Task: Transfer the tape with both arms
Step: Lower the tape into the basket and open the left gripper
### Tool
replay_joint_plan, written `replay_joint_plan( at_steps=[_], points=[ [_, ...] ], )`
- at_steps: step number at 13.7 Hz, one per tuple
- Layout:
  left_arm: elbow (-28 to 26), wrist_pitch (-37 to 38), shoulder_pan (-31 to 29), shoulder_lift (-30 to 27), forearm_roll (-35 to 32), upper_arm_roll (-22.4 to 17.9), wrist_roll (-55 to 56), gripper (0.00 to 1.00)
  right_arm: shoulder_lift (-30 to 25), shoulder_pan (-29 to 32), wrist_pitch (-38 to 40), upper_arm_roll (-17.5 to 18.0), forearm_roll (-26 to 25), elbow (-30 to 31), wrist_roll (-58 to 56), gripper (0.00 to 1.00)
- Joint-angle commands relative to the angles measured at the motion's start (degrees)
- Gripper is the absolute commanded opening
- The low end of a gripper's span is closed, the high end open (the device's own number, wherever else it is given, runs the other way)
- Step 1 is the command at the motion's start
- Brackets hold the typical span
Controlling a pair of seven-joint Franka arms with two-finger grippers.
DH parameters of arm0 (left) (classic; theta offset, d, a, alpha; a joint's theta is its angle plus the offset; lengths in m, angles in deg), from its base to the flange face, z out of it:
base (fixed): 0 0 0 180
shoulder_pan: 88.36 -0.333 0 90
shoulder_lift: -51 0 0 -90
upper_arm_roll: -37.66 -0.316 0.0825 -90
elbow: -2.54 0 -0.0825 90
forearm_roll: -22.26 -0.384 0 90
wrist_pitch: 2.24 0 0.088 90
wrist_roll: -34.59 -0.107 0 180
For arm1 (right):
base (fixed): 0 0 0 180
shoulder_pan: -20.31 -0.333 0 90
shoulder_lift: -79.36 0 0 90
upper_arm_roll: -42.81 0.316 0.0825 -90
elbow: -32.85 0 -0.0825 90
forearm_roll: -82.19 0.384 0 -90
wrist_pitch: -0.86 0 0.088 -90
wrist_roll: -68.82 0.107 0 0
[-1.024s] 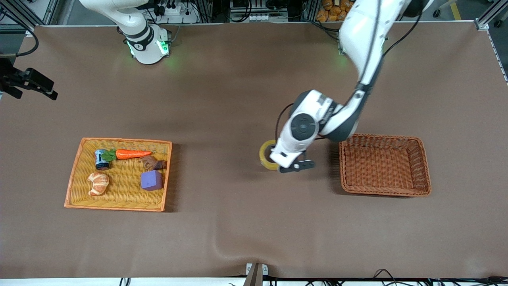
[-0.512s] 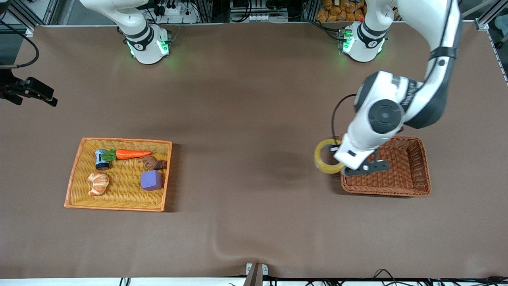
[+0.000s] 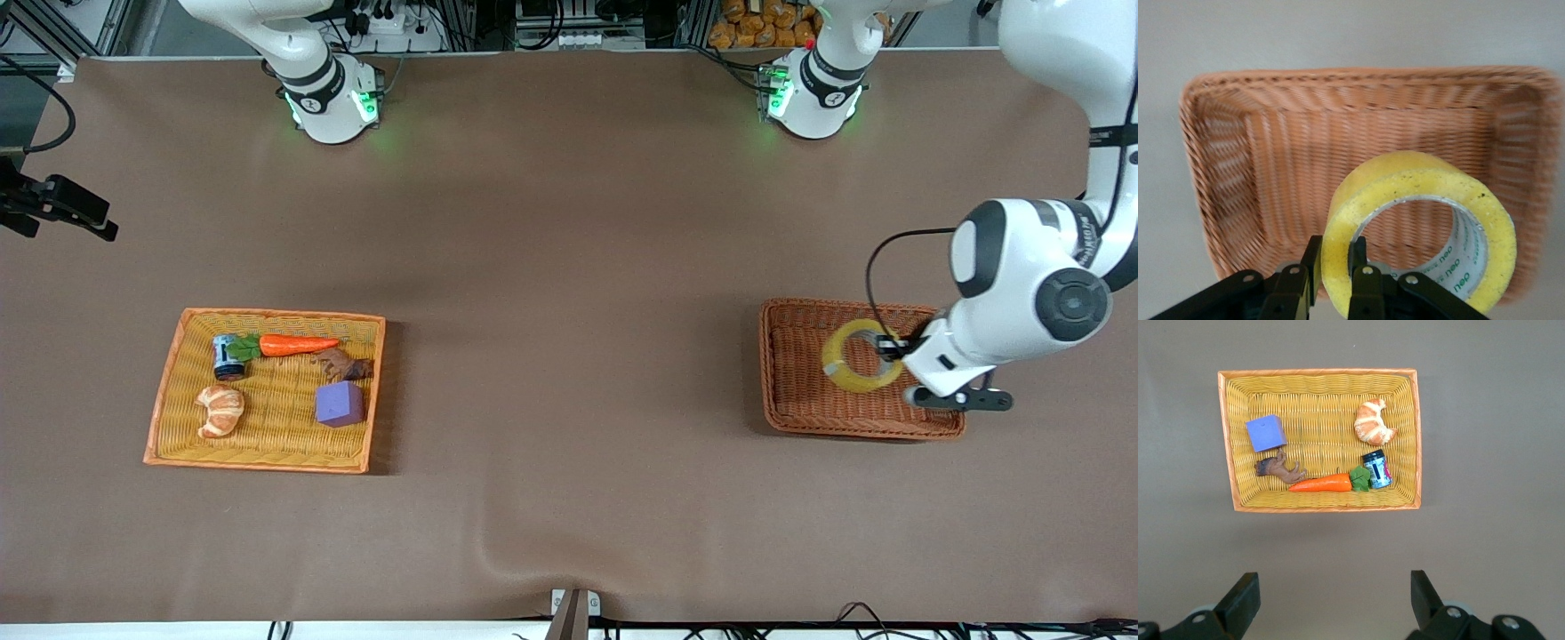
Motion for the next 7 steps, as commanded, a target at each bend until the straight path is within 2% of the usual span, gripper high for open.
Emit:
replay_joint_plan(
  at_steps=[1,3,4,5,6,7],
  points=[
    [-6.6,-9.4,-2.6,0.3,-0.9,0.9,-4.4,0.0,0.7,0.7,0.8,0.7,-0.1,-1.4,-0.8,1.0],
    [-6.5,-10.2,-2.6,2.3,-1.0,0.9,-4.6,0.0,0.7,0.6,0.6,0.7,-0.1,-1.2,-0.8,1.0],
    [-6.0,-10.2,-2.7,2.3,-1.4,0.9,-4.7,0.27,0.7,0.4,0.5,0.7,-0.1,-1.2,-0.8,1.0],
    [-5.4,-10.1,-2.6,2.3,-1.5,0.9,-4.8,0.91,0.7,0.3,0.6,0.7,-0.1,-1.2,-0.8,1.0],
    [-4.8,-10.1,-2.5,2.2,-1.5,0.9,-4.8,1.0,0.7,0.3,0.6,0.7,-0.1,-1.0,-0.8,1.0],
    [-3.9,-10.0,-2.4,2.2,-1.5,0.9,-4.9,1.0,0.7,0.4,0.6,0.7,-0.1,-1.0,-0.8,1.0]
  ],
)
